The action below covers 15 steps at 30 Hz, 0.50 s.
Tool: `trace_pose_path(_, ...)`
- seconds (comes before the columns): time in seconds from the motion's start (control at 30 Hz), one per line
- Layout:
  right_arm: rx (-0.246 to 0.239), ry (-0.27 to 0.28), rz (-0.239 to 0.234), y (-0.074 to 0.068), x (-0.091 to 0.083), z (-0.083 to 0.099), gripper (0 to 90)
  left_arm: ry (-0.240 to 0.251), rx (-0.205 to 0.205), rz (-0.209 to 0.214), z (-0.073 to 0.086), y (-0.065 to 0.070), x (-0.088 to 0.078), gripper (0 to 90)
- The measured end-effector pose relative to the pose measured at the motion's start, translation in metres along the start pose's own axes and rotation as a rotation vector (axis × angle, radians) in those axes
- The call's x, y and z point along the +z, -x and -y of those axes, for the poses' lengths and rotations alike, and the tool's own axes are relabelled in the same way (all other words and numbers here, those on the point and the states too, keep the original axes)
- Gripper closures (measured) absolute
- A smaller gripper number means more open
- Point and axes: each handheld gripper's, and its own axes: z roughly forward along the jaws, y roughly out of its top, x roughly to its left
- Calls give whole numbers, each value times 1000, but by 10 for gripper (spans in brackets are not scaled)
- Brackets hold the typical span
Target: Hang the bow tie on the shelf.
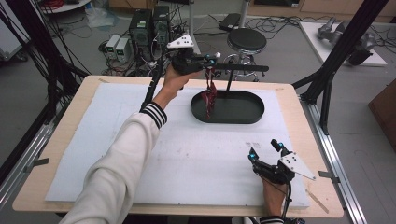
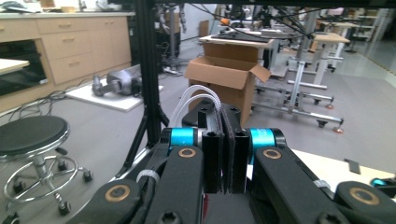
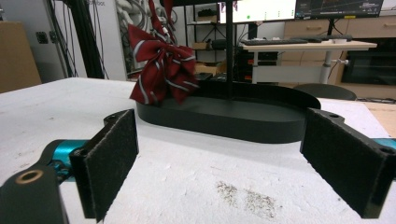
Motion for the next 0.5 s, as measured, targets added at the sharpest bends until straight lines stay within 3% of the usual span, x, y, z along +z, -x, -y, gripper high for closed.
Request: trace_pose_path(0.5,-8,0,0,0,0,0,105,-95,-62,-117,19,-15,-8,872)
